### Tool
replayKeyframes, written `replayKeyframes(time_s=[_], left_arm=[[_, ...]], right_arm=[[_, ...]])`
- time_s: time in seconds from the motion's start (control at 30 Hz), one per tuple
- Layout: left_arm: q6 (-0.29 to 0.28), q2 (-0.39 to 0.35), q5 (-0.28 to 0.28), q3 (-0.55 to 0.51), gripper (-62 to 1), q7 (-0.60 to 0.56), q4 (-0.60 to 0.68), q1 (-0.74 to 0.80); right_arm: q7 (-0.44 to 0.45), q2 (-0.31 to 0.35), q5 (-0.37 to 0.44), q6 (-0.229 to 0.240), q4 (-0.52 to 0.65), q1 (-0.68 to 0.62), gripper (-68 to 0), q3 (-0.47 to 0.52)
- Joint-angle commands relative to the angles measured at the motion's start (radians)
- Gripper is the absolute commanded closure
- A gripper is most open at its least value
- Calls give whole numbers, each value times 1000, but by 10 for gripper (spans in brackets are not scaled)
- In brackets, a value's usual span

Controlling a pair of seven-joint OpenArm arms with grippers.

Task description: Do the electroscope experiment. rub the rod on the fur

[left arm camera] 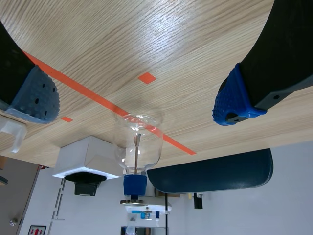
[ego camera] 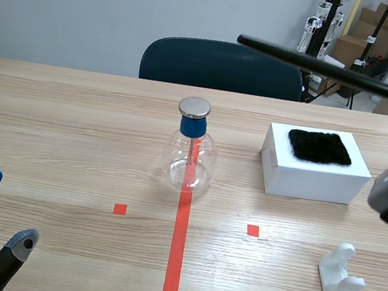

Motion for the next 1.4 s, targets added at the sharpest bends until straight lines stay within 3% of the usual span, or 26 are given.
replayKeyframes(time_s=[0.0,0.13,0.37,0.7,0.97,1.13,1.37], left_arm=[[1,-9,-10,-3,-623,-17,21,-3],[1,-9,-10,-3,-623,-17,21,-3],[1,-9,-10,-3,-623,-17,21,-3],[1,-9,-10,-3,-623,-17,21,-3],[1,-9,-10,-3,-623,-17,21,-3],[1,-9,-10,-3,-623,-17,21,-3],[1,-9,-10,-3,-623,-17,21,-3]], right_arm=[[16,-13,-5,-16,2,0,-55,-2],[53,-60,-8,-16,2,-42,-55,1],[192,-103,-8,-23,2,-147,-55,60],[321,-105,-1,-14,2,-271,-55,56],[404,-105,22,-23,8,-271,-55,28],[422,-105,-36,-24,37,-271,-55,28],[441,-105,-85,-132,46,-271,-55,28]])
